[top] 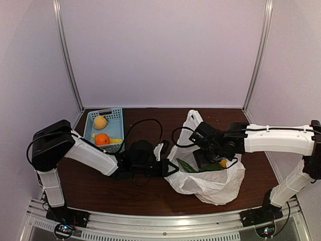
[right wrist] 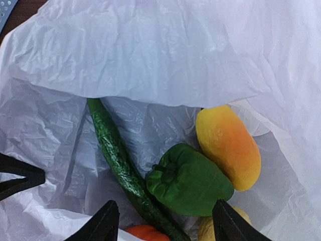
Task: Untie the knot of the plastic bag and take out the fruit
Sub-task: Reach into the gripper in the takeout bag.
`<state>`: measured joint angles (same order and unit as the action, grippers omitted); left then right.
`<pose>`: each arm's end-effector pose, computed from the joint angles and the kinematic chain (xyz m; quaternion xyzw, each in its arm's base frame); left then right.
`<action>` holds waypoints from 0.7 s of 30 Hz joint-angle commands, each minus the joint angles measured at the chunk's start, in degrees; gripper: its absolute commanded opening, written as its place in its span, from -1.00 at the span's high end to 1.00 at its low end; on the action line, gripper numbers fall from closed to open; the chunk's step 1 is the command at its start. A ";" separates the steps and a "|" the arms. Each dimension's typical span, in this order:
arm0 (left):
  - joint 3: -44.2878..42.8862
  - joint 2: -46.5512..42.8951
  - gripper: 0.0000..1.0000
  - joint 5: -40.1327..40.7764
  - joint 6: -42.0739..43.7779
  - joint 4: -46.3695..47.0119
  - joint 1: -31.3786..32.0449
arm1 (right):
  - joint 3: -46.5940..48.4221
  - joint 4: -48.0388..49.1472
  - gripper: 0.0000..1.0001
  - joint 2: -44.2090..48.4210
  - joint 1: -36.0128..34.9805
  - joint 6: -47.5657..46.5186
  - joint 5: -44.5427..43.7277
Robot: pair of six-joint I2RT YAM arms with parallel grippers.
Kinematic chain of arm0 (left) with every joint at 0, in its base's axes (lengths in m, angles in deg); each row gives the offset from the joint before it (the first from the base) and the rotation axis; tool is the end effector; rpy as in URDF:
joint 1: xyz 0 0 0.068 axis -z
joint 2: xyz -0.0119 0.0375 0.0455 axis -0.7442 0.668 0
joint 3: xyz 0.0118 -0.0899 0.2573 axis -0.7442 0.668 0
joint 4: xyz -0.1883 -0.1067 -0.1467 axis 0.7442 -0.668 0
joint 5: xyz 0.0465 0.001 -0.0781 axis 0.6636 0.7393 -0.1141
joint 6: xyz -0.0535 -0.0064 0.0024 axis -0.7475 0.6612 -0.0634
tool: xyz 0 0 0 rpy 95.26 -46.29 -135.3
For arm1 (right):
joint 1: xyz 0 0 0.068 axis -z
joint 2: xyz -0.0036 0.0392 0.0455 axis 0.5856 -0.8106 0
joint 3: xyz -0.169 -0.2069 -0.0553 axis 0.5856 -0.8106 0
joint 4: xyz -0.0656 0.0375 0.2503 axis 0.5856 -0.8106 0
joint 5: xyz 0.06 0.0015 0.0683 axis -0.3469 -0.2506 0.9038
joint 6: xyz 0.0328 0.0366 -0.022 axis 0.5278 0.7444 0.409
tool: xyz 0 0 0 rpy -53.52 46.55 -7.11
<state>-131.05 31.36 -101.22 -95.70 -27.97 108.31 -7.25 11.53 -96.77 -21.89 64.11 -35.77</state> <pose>0.1813 -0.3352 0.1408 0.1015 0.8323 -0.5108 0.1901 0.1633 0.2374 0.2468 -0.1613 0.9542 0.0313 0.2499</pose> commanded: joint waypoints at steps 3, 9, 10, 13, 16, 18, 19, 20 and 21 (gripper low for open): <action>0.03 0.11 1.00 1.91 3.63 -2.52 0.33 | -0.34 1.65 -0.32 -3.25 3.49 -3.62 -3.12; 0.05 -0.48 1.00 2.21 4.26 -3.71 0.33 | -3.89 5.64 -0.35 -5.44 6.41 -4.83 -2.34; 0.09 -0.60 1.00 2.22 4.42 -3.92 0.33 | -4.46 6.45 -0.35 -5.84 6.79 -4.95 -1.83; 0.18 -0.79 1.00 2.33 4.92 -4.51 0.33 | -5.81 8.84 -0.35 -7.37 7.61 -5.36 -1.13; 0.09 -1.26 1.00 2.48 5.39 -5.11 0.32 | -7.03 10.76 -0.39 -8.76 8.28 -5.43 -0.77; 0.01 -1.43 1.00 2.57 5.54 -5.47 0.29 | -7.67 11.72 -0.42 -9.67 8.68 -5.55 -0.80; -0.03 -1.46 1.00 2.65 5.61 -5.58 0.32 | -8.02 11.94 -0.42 -10.01 8.88 -5.56 -0.99; -0.09 -1.54 1.00 2.73 5.72 -5.75 0.33 | -8.40 12.32 -0.40 -10.25 9.09 -5.48 -1.15; -0.20 -1.69 1.00 2.81 5.71 -5.85 0.29 | -8.76 12.77 -0.35 -10.44 9.36 -5.48 -1.34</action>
<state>-131.05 31.34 -99.42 -91.59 -33.29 108.31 -14.20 21.52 -105.86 -13.58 59.08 -36.63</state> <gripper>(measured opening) 0.008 0.704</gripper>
